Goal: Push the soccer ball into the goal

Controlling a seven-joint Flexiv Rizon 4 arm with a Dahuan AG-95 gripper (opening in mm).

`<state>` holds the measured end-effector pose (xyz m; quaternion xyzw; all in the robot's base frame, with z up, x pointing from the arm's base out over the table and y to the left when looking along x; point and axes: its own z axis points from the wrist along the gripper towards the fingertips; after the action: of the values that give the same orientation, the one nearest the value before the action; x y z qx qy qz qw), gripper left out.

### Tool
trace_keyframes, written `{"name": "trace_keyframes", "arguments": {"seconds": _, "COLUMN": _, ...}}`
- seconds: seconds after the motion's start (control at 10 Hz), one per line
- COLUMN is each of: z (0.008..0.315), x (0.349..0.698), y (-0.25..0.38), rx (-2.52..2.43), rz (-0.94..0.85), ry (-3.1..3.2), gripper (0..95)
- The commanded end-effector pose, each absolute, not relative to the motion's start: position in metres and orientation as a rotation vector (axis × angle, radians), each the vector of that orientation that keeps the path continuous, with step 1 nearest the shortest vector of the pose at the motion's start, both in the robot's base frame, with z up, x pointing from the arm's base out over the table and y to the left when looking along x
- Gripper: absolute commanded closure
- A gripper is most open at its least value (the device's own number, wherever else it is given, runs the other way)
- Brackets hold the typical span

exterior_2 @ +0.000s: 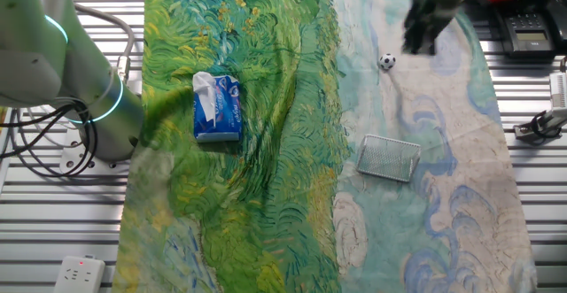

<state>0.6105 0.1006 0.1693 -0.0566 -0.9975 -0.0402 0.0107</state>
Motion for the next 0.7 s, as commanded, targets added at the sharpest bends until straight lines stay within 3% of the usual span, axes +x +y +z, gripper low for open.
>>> {"name": "trace_keyframes", "arguments": {"seconds": 0.1, "z": 0.17, "x": 0.617, "y": 0.106, "rx": -0.105, "rz": -0.007, "ry": -3.129, "gripper": 95.0}}
{"name": "trace_keyframes", "arguments": {"seconds": 0.7, "z": 0.149, "x": 0.62, "y": 0.112, "rx": -0.117, "rz": 0.017, "ry": -3.162, "gripper": 95.0}}
